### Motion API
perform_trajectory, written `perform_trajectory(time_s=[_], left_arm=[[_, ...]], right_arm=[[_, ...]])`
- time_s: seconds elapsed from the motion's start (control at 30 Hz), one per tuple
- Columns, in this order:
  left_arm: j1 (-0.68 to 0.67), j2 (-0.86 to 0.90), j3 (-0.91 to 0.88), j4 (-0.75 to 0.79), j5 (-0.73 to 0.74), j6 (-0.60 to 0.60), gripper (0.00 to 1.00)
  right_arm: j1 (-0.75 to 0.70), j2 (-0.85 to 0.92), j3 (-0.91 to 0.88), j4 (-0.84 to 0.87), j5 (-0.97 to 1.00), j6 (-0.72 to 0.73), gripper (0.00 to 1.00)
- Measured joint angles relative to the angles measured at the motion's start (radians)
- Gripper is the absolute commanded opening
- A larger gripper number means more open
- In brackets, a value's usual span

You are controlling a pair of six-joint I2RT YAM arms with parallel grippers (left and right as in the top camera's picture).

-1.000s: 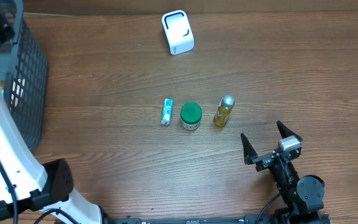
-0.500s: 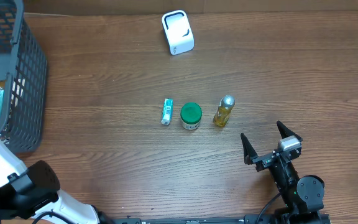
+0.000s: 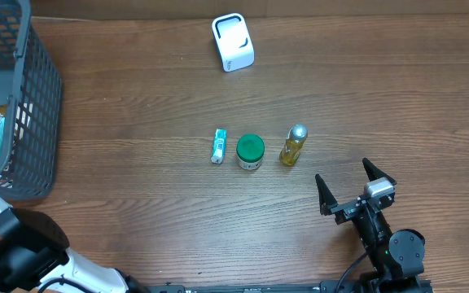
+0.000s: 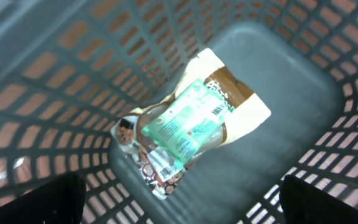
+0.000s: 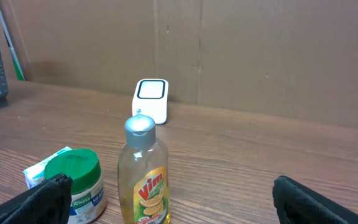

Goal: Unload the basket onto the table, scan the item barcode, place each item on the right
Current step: 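Reach into the basket and grasp the brown-and-white bread bag with left gripper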

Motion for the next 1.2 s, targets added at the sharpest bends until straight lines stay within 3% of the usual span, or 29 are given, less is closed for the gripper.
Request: perform_trajectory(time_s=[0.73, 1.2], left_arm=[[0.0, 0.284, -0.052, 0.064, 0.016, 0.343, 1.0], [-0.01, 0.369, -0.055, 0.193, -0.085, 0.518, 1.0]], right_arm=[[0.0, 0.0, 0.0, 0.001, -0.001, -0.001, 1.0], [0.0, 0.0, 0.0, 0.0, 0.0, 0.0, 1.0]])
